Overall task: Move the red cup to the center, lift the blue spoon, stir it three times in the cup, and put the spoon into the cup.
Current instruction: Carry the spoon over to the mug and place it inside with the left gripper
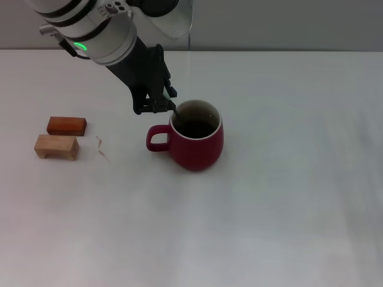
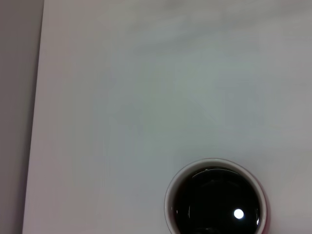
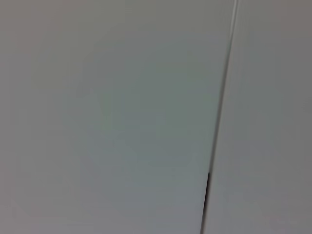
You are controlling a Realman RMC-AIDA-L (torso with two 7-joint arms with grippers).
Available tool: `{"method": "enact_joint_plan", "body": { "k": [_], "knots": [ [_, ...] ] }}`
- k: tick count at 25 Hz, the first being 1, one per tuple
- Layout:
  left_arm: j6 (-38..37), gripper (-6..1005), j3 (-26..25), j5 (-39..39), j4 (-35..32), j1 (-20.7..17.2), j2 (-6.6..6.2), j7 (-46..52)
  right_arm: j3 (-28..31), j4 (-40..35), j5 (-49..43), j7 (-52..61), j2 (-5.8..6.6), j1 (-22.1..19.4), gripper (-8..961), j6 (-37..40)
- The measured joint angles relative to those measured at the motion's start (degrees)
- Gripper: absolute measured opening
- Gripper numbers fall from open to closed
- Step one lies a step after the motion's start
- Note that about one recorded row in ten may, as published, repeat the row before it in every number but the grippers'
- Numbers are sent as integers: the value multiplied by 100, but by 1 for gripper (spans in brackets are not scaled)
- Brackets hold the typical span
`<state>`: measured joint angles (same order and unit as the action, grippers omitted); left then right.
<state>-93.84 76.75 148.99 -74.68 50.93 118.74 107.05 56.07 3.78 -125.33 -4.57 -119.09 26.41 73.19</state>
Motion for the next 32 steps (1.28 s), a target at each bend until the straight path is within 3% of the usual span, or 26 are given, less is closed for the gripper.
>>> {"method": "enact_joint_plan", "body": {
  "k": [20,32],
  "knots": [
    [-219,176,62,70,85,-5,-3,62,0,9,-26,0,0,-2,730,-5],
    [-210,176,141,-522,199,119,9,43,-1,9,-34,0,0,-6,731,-7]
  ]
}}
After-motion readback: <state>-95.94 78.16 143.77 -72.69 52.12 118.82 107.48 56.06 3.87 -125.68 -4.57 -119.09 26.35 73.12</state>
